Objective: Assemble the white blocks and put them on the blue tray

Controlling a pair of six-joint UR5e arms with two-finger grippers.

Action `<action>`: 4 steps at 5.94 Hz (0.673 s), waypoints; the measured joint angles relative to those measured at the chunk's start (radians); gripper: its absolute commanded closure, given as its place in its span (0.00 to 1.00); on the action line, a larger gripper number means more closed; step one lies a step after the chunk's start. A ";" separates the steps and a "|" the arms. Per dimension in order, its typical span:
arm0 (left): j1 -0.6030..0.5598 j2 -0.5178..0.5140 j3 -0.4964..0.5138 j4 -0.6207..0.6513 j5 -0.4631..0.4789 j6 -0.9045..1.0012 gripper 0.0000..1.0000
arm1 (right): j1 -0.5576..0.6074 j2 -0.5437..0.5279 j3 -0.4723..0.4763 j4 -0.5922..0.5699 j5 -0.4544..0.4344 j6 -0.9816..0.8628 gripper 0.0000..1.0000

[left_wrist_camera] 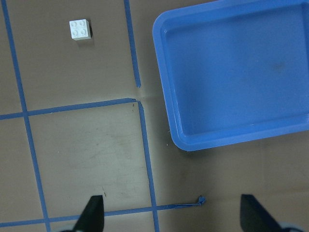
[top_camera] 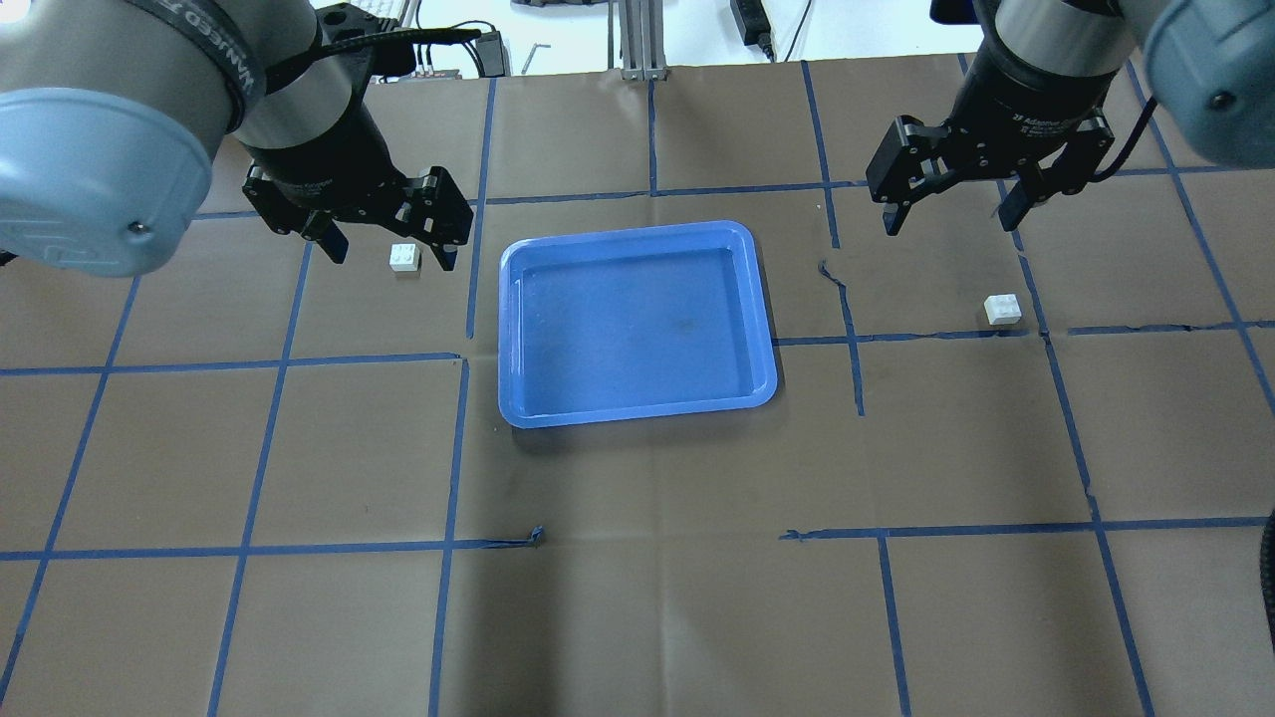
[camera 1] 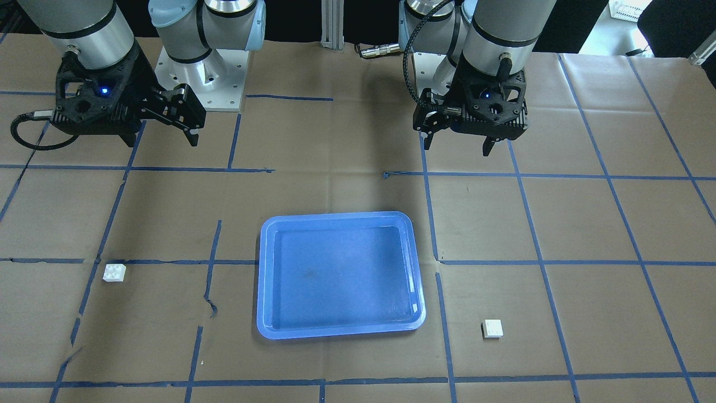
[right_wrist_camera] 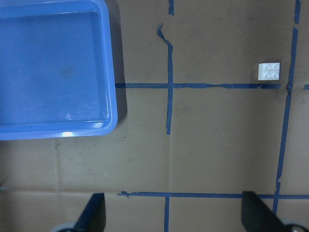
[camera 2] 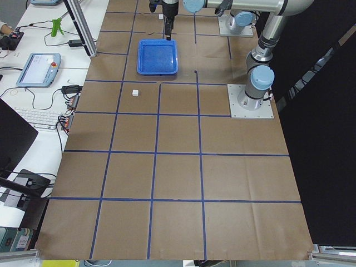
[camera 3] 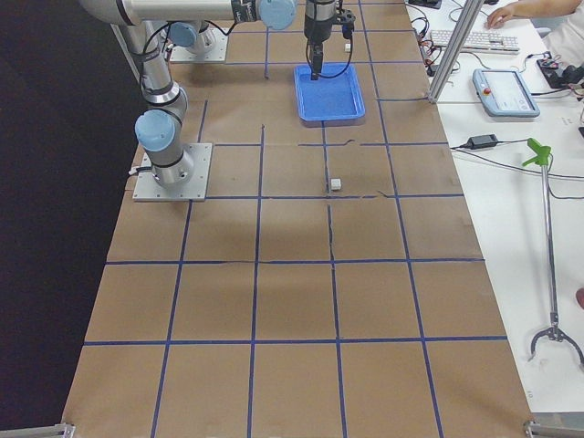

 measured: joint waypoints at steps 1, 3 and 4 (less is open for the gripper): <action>0.000 0.002 0.001 0.000 0.000 0.000 0.01 | -0.002 0.001 0.002 0.001 -0.001 -0.006 0.00; 0.002 0.007 0.002 0.000 0.000 0.000 0.01 | -0.008 0.003 0.004 -0.003 0.001 -0.149 0.00; 0.003 0.010 0.001 0.006 0.000 0.001 0.01 | -0.012 0.004 0.006 -0.009 0.000 -0.300 0.00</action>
